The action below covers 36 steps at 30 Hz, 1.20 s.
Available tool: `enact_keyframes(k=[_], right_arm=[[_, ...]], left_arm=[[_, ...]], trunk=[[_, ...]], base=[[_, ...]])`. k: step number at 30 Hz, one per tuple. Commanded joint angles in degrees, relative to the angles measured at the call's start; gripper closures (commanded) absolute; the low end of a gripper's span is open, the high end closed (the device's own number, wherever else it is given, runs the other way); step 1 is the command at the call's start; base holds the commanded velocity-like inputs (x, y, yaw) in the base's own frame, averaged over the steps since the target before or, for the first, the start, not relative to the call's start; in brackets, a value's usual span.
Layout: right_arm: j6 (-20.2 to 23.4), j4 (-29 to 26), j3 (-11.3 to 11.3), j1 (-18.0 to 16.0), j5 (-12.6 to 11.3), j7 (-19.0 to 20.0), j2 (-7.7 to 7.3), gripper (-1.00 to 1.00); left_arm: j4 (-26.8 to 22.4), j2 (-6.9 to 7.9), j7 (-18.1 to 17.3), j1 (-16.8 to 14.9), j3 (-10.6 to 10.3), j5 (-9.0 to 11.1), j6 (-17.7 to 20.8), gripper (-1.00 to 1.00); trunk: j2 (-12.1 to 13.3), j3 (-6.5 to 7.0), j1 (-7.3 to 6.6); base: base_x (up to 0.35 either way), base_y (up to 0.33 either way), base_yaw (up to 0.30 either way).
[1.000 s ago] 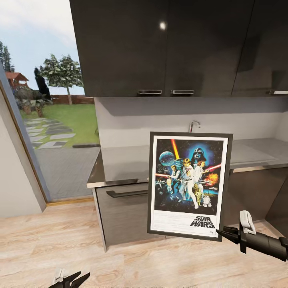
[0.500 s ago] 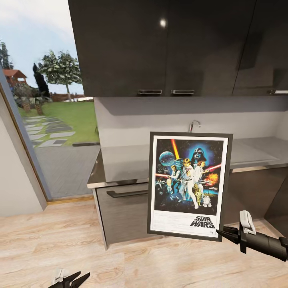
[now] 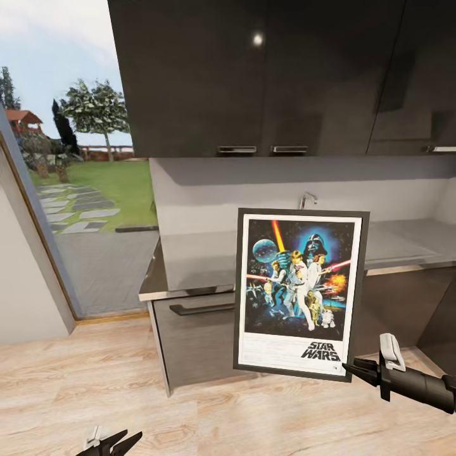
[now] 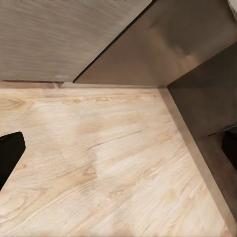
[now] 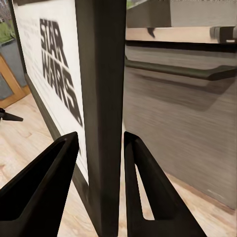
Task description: Pick up the poster from the kitchen countertop and hang it on one of the wall nails in the kitchen.
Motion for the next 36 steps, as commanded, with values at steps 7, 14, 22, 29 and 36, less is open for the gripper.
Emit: enact_keyframes(k=[7,14,22,29,36], right_arm=[[0.8,0.0,0.0,0.0,-0.2,0.4,-0.04,1.0],[0.8,0.0,-0.1,0.0,-0.2,0.4,-0.03,1.0],[0.8,0.0,-0.1,0.0,-0.2,0.5,-0.04,1.0],[0.7,0.0,-0.1,0.0,-0.2,0.5,-0.05,1.0],[0.7,0.0,-0.1,0.0,-0.2,0.6,-0.05,1.0]], left_arm=[[0.0,0.06,-0.1,0.0,0.4,-0.4,-0.3,-1.0],[0.0,0.08,-0.1,0.0,0.4,-0.4,-0.3,-1.0],[0.0,0.08,-0.1,0.0,0.4,-0.4,-0.3,-1.0],[0.0,0.08,-0.1,0.0,0.4,-0.4,-0.3,-1.0],[0.0,0.08,-0.1,0.0,0.4,-0.4,-0.3,-1.0]], trunk=[[2.8,1.18,-1.54],[5.6,2.44,-3.08],[8.8,3.88,-4.83],[11.6,5.13,-6.37],[14.4,6.39,-7.91]], base=[[0.0,0.0,0.0],[0.0,0.0,0.0],[0.0,0.0,0.0],[0.0,0.0,0.0],[0.0,0.0,0.0]])
